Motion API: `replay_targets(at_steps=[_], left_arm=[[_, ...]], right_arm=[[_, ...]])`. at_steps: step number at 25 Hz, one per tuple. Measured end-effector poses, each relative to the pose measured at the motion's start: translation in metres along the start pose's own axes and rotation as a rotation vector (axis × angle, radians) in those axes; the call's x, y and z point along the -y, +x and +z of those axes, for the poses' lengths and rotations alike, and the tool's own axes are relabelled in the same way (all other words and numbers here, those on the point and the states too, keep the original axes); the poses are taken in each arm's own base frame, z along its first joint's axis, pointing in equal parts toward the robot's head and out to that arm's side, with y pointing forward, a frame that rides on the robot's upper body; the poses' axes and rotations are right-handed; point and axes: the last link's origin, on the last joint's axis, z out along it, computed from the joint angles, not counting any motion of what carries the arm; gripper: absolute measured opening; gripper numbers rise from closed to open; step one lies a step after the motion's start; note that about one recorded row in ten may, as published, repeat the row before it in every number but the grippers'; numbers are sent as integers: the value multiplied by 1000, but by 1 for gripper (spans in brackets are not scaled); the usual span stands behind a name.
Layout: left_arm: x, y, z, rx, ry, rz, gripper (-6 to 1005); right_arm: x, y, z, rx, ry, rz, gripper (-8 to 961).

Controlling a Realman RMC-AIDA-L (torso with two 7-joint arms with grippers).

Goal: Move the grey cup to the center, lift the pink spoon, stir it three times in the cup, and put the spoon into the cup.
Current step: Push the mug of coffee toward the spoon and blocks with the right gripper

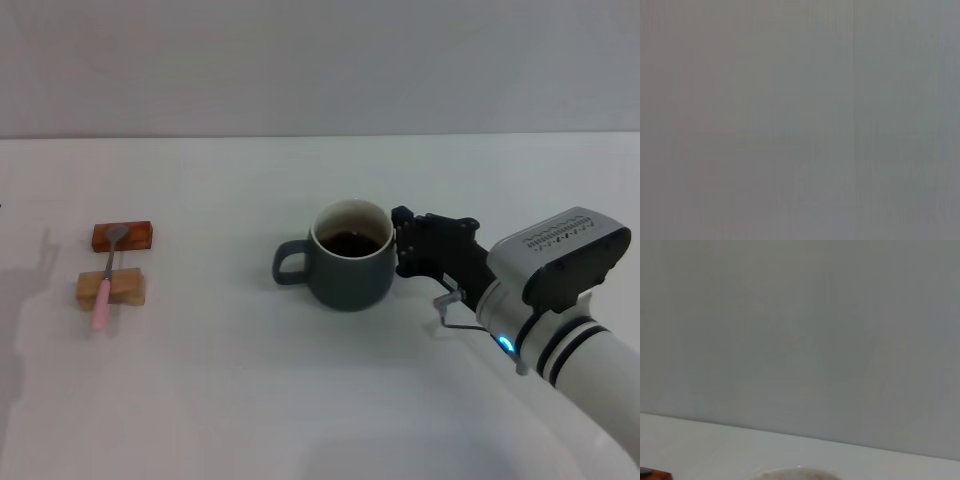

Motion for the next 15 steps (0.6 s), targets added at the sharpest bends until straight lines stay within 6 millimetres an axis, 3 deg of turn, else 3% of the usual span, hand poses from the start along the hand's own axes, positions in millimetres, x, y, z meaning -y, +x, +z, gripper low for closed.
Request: replay_targets(at_steps=[15], left_arm=[[0,0,0,2,0,-3,825]], right_arm=[[-13,2,4,-31,-46,-9,-2]])
